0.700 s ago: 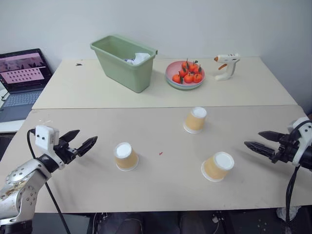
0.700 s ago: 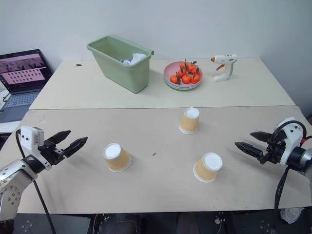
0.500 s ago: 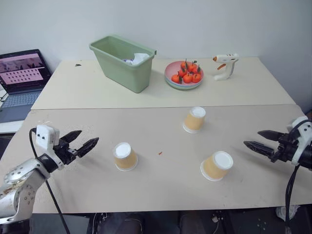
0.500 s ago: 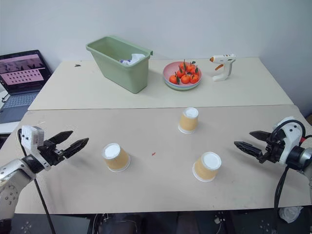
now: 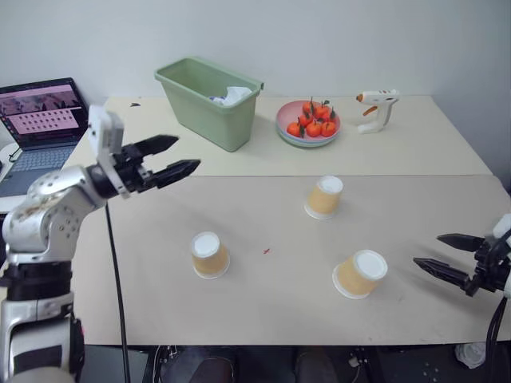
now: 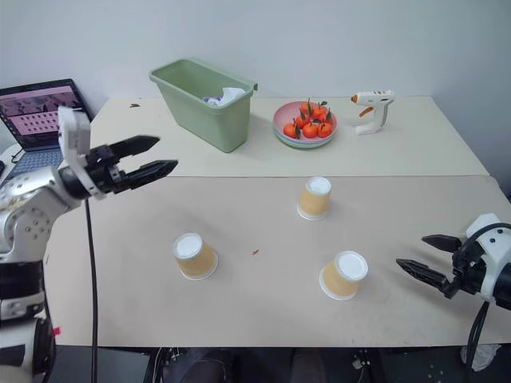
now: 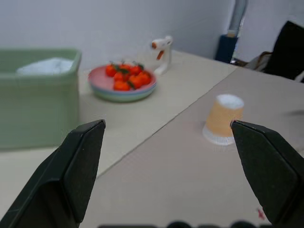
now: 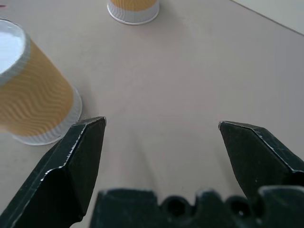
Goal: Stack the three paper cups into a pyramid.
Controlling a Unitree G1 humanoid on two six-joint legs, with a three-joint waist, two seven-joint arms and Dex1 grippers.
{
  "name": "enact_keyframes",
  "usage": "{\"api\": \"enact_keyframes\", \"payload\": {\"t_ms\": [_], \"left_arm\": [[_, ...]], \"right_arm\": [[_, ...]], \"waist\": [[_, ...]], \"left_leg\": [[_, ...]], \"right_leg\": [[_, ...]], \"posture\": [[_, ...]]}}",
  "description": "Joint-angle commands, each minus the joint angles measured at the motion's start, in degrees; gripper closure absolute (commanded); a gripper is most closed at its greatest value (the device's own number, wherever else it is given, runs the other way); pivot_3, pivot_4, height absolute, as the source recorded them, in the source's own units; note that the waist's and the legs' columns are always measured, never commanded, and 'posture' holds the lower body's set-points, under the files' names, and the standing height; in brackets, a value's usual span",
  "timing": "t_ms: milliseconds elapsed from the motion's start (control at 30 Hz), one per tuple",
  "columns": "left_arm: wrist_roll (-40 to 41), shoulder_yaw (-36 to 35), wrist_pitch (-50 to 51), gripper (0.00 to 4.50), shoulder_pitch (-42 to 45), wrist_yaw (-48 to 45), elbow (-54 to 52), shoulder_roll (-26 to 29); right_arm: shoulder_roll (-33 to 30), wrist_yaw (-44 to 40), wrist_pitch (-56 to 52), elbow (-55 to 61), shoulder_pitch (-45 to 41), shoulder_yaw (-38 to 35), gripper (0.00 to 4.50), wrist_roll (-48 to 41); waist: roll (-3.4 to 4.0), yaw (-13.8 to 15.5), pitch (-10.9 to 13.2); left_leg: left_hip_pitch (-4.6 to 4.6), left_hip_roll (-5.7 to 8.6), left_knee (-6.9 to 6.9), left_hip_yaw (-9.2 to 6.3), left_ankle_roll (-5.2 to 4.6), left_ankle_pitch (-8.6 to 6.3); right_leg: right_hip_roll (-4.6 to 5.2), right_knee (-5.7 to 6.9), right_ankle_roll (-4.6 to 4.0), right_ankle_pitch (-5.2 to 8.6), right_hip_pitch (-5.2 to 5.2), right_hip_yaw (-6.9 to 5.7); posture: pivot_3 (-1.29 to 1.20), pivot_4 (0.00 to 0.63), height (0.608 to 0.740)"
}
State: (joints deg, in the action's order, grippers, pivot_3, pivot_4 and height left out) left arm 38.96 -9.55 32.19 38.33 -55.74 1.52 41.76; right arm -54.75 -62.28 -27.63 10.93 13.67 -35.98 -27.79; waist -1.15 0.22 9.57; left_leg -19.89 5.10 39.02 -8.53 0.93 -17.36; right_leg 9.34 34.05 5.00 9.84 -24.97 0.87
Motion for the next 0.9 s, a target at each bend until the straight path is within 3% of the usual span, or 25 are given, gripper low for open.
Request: {"api": "enact_keyframes", "payload": {"t_ms": [33, 167, 367, 900], "left_arm": [[-0.7, 3.8, -1.2, 0.0, 3.3, -3.4, 0.3, -3.3], [-0.9, 6.5, -0.9, 0.0, 5.0, -5.5, 0.3, -7.0], [-0.9, 8.2, -0.4, 0.0, 4.1, -8.2, -1.0, -8.0], [3.9, 2.9, 7.2, 0.0, 0.8, -5.9, -8.2, -4.5]], "right_arm": [[1.7, 0.6, -3.5, 8.4, 4.2, -5.5, 0.03, -3.5], [5.6, 2.6, -8.2, 18.9, 9.0, -6.5, 0.03, -8.9], [9.2, 7.9, -10.6, 28.3, 10.6, -1.6, 0.03, -11.9], [10.4, 10.4, -5.1, 21.4, 3.0, 10.8, 0.03, -7.2]], "waist": [[0.0, -0.4, 0.0], [-0.02, -0.8, 0.0], [-0.02, -1.0, 0.0], [-0.02, -0.9, 0.0]], "left_leg": [[0.01, 0.01, 0.0, 0.02, 0.01, 0.0], [-0.02, -0.04, 0.04, 0.03, 0.02, 0.01], [0.04, -0.04, 0.13, 0.06, -0.08, -0.04], [0.04, -0.02, 0.19, 0.05, -0.07, -0.04]], "right_leg": [[0.01, 0.0, 0.0, 0.0, 0.0, 0.02], [-0.03, 0.02, 0.01, 0.0, -0.01, 0.04], [-0.05, 0.05, 0.05, -0.03, 0.04, 0.12], [-0.05, 0.05, 0.06, -0.04, 0.04, 0.12]], "posture": [[0.0, 0.15, 0.725], [0.0, 0.15, 0.725], [0.0, 0.15, 0.725], [0.0, 0.15, 0.725]]}}
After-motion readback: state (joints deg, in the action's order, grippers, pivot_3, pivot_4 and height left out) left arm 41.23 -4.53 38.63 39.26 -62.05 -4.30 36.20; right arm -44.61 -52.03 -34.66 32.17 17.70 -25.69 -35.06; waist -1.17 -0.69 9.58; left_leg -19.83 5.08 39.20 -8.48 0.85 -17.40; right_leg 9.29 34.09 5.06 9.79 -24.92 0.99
